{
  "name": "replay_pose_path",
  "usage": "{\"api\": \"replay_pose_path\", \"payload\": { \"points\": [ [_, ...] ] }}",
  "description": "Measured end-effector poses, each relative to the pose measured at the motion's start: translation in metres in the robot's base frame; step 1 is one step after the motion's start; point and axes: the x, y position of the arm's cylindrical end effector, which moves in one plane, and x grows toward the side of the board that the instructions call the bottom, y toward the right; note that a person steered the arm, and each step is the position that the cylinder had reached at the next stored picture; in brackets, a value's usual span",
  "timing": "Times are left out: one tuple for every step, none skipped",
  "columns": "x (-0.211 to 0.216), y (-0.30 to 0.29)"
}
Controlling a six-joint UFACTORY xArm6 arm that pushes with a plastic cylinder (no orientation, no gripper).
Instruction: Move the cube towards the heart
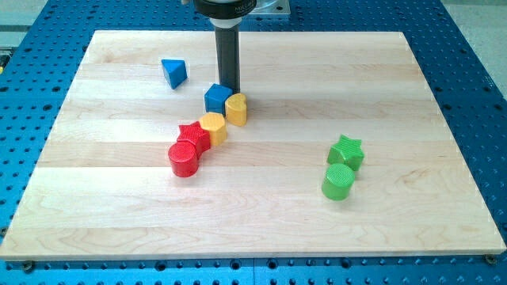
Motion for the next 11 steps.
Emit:
{"api": "replay_pose_path", "payload": {
  "points": [
    [0.007, 0.017],
    [0.006, 0.030],
    [0.006, 0.030],
    [0.006, 0.031],
    [0.006, 0.031],
    [0.006, 0.030],
    [0.008, 0.030],
    [0.014, 0.030],
    [0.029, 0.032],
    [0.067, 0.044],
    [0.107, 0.052]
  ]
}}
